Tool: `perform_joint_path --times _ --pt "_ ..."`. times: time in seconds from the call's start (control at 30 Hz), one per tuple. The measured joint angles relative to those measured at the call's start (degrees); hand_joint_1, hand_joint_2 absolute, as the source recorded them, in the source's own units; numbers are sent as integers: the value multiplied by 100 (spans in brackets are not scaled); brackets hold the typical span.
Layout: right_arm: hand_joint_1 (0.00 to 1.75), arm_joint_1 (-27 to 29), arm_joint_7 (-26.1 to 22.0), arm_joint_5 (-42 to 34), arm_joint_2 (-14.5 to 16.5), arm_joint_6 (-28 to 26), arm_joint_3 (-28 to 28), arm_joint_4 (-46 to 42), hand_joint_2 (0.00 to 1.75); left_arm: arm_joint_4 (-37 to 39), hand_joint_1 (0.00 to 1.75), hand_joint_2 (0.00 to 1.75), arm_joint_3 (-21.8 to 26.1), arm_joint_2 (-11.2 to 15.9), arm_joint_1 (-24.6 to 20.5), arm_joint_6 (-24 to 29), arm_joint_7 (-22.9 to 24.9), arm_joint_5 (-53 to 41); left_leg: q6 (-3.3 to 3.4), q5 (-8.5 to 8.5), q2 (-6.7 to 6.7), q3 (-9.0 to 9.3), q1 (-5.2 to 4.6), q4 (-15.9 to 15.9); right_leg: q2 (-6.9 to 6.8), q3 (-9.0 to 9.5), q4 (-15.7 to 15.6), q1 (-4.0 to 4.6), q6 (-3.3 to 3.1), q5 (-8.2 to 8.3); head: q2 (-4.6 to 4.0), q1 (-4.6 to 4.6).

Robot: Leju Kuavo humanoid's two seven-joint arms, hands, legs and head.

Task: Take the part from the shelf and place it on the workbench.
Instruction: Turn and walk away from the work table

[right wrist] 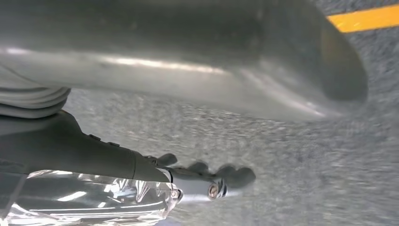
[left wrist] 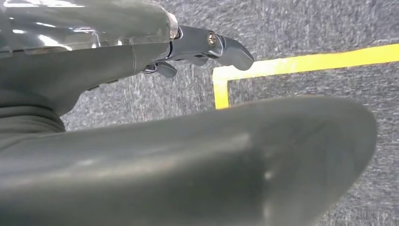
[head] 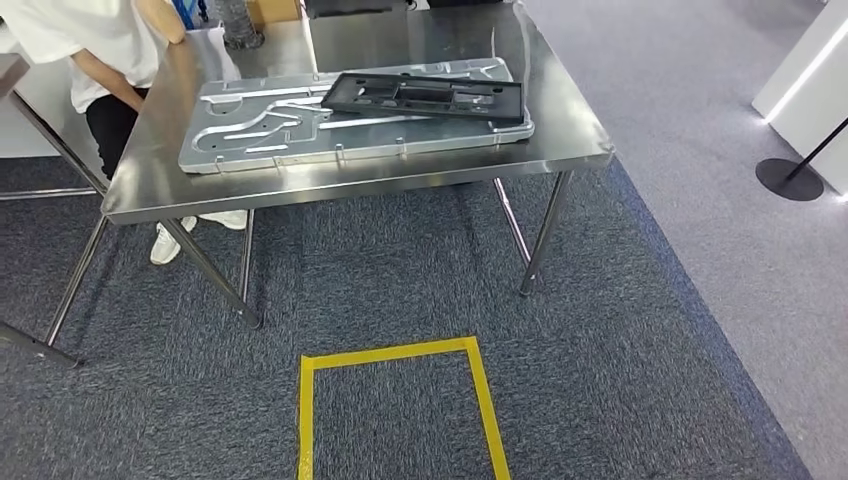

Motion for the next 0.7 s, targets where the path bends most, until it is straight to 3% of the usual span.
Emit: perform_joint_path --times 0.03,0.07,0.17,0.2,0.23,0.27,0.3,0.37,0.43,0.47,0.53,0.57,0.6,0.67,0.7 --pt "0 1 -49 22 13 26 1 3 0 0 0 0 1 1 14 -2 13 24 -33 -33 -9 -36 17 29 -15 -50 -7 2 -56 60 0 -1" --pt "0 -2 -83 40 19 56 2 6 0 0 0 0 3 1 32 1 23 39 -62 -179 -21 -90 32 127 -29 -116 -15 2 -108 128 0 -1" --pt "0 -15 -135 72 26 145 8 9 0 2 0 0 5 -6 66 11 31 60 -119 -1073 -46 -329 57 1030 -52 -399 -17 12 -186 357 0 -1" --pt "0 -15 -138 78 26 162 10 9 0 2 0 0 4 -8 67 13 30 62 -127 -1245 -47 -368 59 1376 -53 -505 -10 23 -189 435 0 -1" --pt "0 -14 -137 83 28 168 11 9 0 2 0 0 4 -7 66 13 28 59 -126 -1258 -49 -343 59 1599 -54 -609 -1 34 -187 509 0 -1" --pt "0 -14 -136 86 33 170 12 10 0 2 0 0 4 -2 65 14 22 55 -117 -1136 -50 -232 57 1644 -53 -712 14 40 -181 580 0 -1" --pt "0 -14 -135 86 40 171 12 11 0 2 0 0 3 6 63 14 15 45 -100 -951 -51 -24 54 1493 -52 -811 31 44 -170 646 0 -1" --pt "0 -20 -134 85 61 167 11 13 0 1 0 0 3 28 46 13 0 23 -47 -754 -56 651 39 700 -49 -961 76 54 -135 761 0 -2" --pt "0 -26 -145 85 81 166 12 14 0 0 0 0 3 49 15 10 -12 13 16 -892 -60 1209 16 -130 -54 -1044 106 69 -80 875 0 -2" --pt "0 -26 -157 86 87 173 13 15 0 0 0 0 2 56 6 10 -16 13 47 -958 -60 1316 0 -343 -59 -1072 108 71 -47 937 0 -1" --pt "0 -18 -189 87 84 205 13 16 0 1 0 0 1 57 19 11 -21 13 125 -916 -44 1251 1 -420 -57 -1127 116 62 25 1011 0 -1" --pt "0 -12 -207 87 79 226 13 16 0 2 0 0 2 58 33 13 -21 12 177 -848 -29 1189 7 -420 -46 -1166 195 52 54 896 -1 0" --pt "0 -5 -226 87 75 244 13 18 0 2 0 0 2 59 43 13 -21 12 220 -770 -14 1117 15 -428 -33 -1224 374 41 79 665 -1 1" --pt "0 -4 -263 87 71 266 13 22 0 2 0 0 3 60 46 19 -21 12 270 -621 -2 937 9 -414 -19 -1383 1047 12 110 18 -1 2" --pt "0 -8 -279 87 70 271 13 24 0 2 0 0 3 61 46 22 -22 12 272 -548 -1 833 0 -395 -17 -1446 1432 4 124 -185 0 2"
